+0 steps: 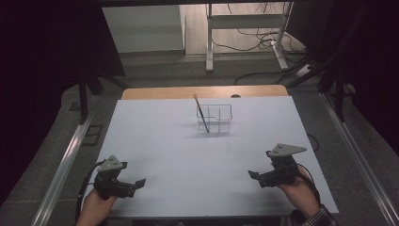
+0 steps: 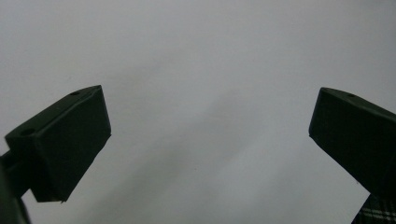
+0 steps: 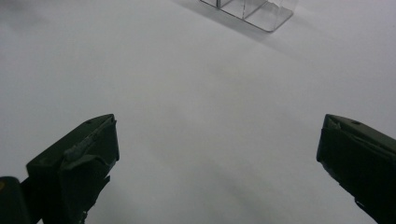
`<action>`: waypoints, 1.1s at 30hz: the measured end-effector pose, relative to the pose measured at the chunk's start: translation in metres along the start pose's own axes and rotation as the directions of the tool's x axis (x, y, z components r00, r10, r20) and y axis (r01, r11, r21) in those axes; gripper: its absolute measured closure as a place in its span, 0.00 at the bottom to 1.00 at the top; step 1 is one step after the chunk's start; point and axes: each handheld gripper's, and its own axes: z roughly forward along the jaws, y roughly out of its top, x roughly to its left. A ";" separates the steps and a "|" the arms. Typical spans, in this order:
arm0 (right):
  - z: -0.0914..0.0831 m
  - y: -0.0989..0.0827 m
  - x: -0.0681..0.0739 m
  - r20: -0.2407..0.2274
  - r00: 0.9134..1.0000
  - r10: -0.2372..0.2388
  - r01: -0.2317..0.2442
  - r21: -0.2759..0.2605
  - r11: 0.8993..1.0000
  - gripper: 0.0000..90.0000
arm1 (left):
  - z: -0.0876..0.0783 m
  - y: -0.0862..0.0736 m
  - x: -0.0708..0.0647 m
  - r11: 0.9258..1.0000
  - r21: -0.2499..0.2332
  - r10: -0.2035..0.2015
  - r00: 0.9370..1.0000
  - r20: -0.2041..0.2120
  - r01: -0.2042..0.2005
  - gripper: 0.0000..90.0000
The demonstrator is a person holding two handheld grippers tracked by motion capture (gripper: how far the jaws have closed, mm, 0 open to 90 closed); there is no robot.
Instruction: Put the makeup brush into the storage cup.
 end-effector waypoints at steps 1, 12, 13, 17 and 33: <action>-0.001 -0.001 0.000 0.001 1.000 0.004 -0.004 0.003 1.000 0.00 | 0.000 0.000 0.000 1.000 -0.001 0.001 1.000 -0.001 -0.001 0.00; -0.009 -0.009 -0.001 0.015 1.000 0.014 -0.014 0.014 1.000 0.00 | 0.000 0.000 -0.001 1.000 -0.001 0.004 1.000 -0.003 -0.004 0.00; -0.009 -0.010 -0.001 0.014 1.000 0.019 -0.019 0.012 1.000 0.00 | 0.000 0.000 -0.001 1.000 -0.002 0.003 1.000 -0.004 -0.003 0.00; -0.013 -0.013 -0.002 0.017 1.000 0.026 -0.026 0.016 1.000 0.00 | 0.000 0.000 -0.001 1.000 -0.001 0.002 1.000 -0.003 -0.002 0.00; -0.025 -0.025 -0.007 0.026 0.996 0.079 -0.080 0.009 0.997 0.00 | 0.002 0.000 -0.001 1.000 0.014 0.013 1.000 -0.005 -0.013 0.00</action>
